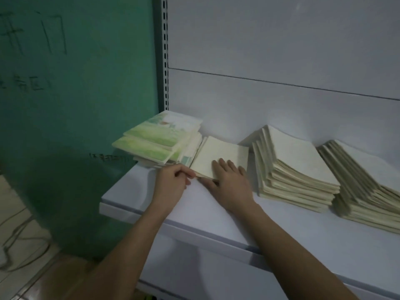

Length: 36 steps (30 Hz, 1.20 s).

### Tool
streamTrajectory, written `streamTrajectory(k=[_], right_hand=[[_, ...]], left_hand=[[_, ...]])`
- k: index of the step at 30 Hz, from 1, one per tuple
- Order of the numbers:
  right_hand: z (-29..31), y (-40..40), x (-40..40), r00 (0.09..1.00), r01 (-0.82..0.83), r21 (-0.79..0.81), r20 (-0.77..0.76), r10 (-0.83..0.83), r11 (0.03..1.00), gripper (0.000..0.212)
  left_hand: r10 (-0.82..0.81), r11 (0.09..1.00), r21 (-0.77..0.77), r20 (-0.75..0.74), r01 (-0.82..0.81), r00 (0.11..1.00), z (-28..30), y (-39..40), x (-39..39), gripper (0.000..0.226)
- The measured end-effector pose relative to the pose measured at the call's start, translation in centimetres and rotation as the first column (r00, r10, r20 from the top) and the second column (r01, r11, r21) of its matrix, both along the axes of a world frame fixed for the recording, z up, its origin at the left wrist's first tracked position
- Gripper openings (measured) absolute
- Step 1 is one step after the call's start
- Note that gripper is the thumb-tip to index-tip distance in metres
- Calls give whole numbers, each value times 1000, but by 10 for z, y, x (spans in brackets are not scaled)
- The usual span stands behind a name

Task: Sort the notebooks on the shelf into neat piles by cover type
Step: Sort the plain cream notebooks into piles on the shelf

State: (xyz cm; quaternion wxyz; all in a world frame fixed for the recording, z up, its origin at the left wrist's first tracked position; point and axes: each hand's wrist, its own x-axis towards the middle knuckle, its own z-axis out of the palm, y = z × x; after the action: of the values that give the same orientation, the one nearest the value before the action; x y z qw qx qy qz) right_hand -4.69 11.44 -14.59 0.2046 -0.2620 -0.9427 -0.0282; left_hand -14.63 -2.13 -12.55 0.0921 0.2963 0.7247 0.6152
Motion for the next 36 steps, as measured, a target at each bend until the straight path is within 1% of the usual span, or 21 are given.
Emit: streamTrajectory(k=[5, 7, 9, 10, 11, 13, 14, 15, 16, 17, 19, 21, 22, 23, 25, 27, 29, 31, 33, 34, 36], right_hand=[[4, -6, 0, 994, 20, 200, -106, 1, 980, 47], [8, -13, 4, 989, 28, 218, -147, 4, 976, 37], [14, -18, 11, 988, 25, 204, -152, 6, 979, 34], [18, -19, 15, 987, 10, 165, -157, 16, 986, 33], [21, -19, 19, 985, 9, 77, -173, 4, 997, 32], [28, -17, 26, 970, 18, -169, -234, -58, 985, 35], [31, -16, 32, 951, 15, -226, -298, -84, 974, 36], [33, -17, 38, 928, 6, -215, -362, -86, 977, 36], [35, -19, 43, 909, -5, -159, -413, -62, 987, 35], [37, -22, 49, 892, -21, -100, -450, -26, 995, 33], [37, -29, 60, 891, -46, 4, -451, 43, 999, 34], [33, -34, 67, 910, -79, 58, -403, 96, 995, 44], [31, -35, 69, 917, -101, 73, -381, 121, 992, 46], [31, -35, 71, 918, -117, 87, -371, 141, 989, 45], [32, -32, 75, 914, -136, 104, -371, 165, 985, 41], [36, -31, 77, 914, -164, 107, -358, 192, 981, 43], [39, -29, 74, 916, -173, 91, -351, 194, 981, 53], [38, -27, 65, 919, -144, -39, -375, 119, 989, 69], [39, -24, 54, 929, -120, -211, -369, 35, 970, 76], [40, -22, 48, 946, -110, -256, -324, 22, 960, 77], [40, -19, 34, 986, -87, -279, -164, 41, 956, 85]], left_hand=[[14, 1000, 15, 54, -15, 998, 1, 1, -1, 42], [1, 1000, 19, 58, -2, 998, 2, -1, 0, 41], [-21, 1000, 17, 64, 20, 998, 3, -3, 0, 41], [-31, 999, 13, 63, 30, 998, 3, -5, 2, 41], [-43, 999, 6, 56, 43, 998, 5, -7, 4, 41], [-62, 998, -12, 58, 63, 996, 9, -9, 11, 39], [-71, 997, -9, 90, 72, 993, 12, -9, 14, 37], [-90, 996, 10, 154, 89, 984, 15, -9, 19, 33], [-133, 991, 51, 259, 124, 957, 19, -7, 22, 27], [-202, 979, 102, 383, 176, 901, 25, -4, 26, 23], [-358, 933, 205, 602, 295, 714, 38, 1, 32, 38], [-463, 882, 304, 701, 360, 542, 50, 8, 33, 55], [-471, 876, 314, 722, 366, 507, 56, 11, 34, 58], [-457, 881, 301, 736, 364, 500, 62, 12, 37, 54], [-418, 898, 242, 730, 367, 541, 73, 13, 41, 41], [-389, 911, 178, 668, 371, 634, 84, 12, 41, 33], [-358, 929, 100, 497, 357, 790, 99, 12, 34, 35], [-286, 958, 81, 308, 274, 907, 117, 8, 21, 41], [-197, 980, 71, 202, 186, 959, 132, 0, 3, 43], [-158, 987, 49, 169, 151, 973, 137, -5, -7, 40], [-109, 994, -1, 131, 110, 985, 144, -16, -26, 37]])
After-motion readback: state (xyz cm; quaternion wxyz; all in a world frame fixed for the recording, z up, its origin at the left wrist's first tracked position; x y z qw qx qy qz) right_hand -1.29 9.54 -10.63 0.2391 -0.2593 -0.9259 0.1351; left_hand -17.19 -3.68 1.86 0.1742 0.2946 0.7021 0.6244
